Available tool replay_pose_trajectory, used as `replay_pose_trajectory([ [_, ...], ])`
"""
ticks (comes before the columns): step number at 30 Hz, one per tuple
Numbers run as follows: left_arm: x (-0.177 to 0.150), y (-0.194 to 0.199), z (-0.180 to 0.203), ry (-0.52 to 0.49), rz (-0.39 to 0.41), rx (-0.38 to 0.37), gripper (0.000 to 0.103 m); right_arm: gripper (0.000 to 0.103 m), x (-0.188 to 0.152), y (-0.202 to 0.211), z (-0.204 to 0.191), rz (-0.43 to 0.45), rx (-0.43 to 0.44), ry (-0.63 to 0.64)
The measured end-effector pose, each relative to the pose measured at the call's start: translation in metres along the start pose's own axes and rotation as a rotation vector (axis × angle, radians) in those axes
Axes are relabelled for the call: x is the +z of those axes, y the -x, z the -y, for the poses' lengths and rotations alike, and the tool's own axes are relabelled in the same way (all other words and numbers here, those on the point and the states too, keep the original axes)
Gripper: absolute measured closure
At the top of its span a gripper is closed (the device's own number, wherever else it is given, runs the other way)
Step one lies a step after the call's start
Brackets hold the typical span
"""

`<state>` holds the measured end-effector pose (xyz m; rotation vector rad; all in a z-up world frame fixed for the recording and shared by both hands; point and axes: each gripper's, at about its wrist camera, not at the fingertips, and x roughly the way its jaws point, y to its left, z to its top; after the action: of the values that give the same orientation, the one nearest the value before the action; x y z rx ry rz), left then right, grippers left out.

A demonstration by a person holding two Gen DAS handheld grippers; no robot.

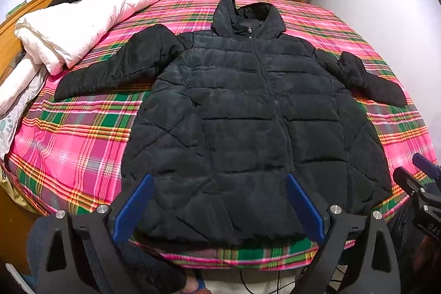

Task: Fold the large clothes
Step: 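Grasp the jacket sleeve with the left tool and fold it across the body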

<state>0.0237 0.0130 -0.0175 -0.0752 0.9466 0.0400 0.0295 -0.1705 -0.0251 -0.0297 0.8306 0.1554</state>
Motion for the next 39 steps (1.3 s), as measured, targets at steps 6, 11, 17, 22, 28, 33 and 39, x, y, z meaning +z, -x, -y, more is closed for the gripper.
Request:
replay_pose_trajectory([
  [6, 0.028, -0.019, -0.027, 0.058, 0.002, -0.023, 0.006, 0.020, 0.024, -0.021, -0.008, -0.001, 0.028, 0.014],
  [11, 0.058, -0.036, -0.061, 0.123, 0.015, -0.020, 0.006, 0.020, 0.046, -0.048, -0.015, -0.013, 0.047, 0.036],
  [17, 0.097, -0.059, -0.106, 0.180, 0.031, -0.010, 0.007, 0.020, 0.070, -0.081, -0.023, -0.028, 0.055, 0.063],
  [22, 0.125, -0.088, -0.150, 0.228, 0.009, 0.015, 0.019, 0.020, 0.090, -0.108, -0.028, -0.037, 0.061, 0.076],
  [28, 0.137, -0.129, -0.205, 0.311, -0.022, 0.047, 0.019, 0.020, 0.108, -0.137, -0.034, -0.046, 0.065, 0.082],
  [33, 0.136, -0.159, -0.246, 0.392, -0.049, 0.070, 0.019, 0.020, 0.119, -0.158, -0.036, -0.057, 0.055, 0.087],
  [39, 0.128, -0.185, -0.304, 0.549, -0.017, 0.073, 0.019, 0.020, 0.122, -0.173, -0.036, -0.070, 0.044, 0.102],
])
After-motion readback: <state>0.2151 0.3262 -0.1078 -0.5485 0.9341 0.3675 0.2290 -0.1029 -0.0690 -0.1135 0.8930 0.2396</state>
